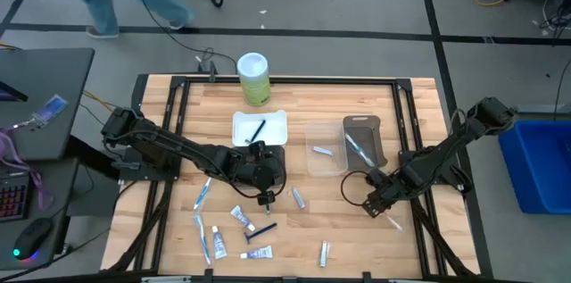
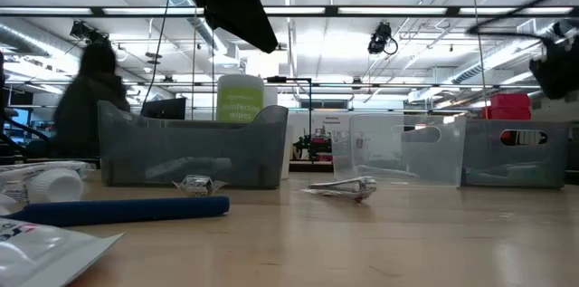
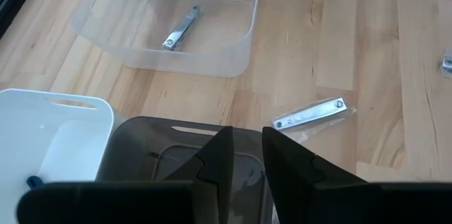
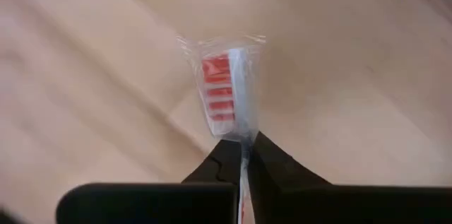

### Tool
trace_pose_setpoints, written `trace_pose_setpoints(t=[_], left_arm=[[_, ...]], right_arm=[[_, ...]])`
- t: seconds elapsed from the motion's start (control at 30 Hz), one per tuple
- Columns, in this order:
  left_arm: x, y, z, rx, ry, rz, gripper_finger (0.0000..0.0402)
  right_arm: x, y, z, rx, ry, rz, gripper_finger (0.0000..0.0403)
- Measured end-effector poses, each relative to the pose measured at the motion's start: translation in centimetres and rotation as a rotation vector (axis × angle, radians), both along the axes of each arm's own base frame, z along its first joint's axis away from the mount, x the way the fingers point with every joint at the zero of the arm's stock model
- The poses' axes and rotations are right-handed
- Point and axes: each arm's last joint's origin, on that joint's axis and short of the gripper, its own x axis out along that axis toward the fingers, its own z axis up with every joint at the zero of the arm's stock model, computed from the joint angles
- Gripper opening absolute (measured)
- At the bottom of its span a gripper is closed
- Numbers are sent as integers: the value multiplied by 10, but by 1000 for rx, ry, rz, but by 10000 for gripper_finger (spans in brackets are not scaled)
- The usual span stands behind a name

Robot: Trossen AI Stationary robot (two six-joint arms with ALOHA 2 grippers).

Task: Pick & Place Travel size toiletries
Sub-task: Put the orange toothbrush into the right black bin

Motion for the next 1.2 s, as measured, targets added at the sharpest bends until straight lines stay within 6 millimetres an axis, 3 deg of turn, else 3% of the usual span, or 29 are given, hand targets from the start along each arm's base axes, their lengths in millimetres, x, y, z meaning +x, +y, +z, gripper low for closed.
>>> trace_pose_setpoints(t=[0.1, 0.2, 0.37, 0.5, 0.63, 0.87, 1.03, 1.2], left_arm=[[0, 0, 0, 4, 1, -4, 82], [0, 0, 0, 13, 2, -8, 82], [2, 0, 2, 17, -18, -16, 82], [2, 0, 2, 3, -23, -9, 82], [2, 0, 2, -3, -24, -4, 82], [2, 0, 2, -2, -23, -6, 82], [2, 0, 2, -9, -27, 1, 82], [2, -1, 2, -19, -21, -14, 82]], right_arm=[[13, 3, 28, -13, -155, 58, 11], [20, -3, 58, -135, -273, 96, 11], [24, -26, 110, -502, -416, 144, 11], [27, -49, 134, -786, -458, 192, 13], [31, -76, 133, -877, -359, 140, 14], [35, -118, 103, -841, -153, 87, 25], [38, -134, 79, -706, -156, 94, 61], [35, -145, 68, -710, -124, 88, 101]])
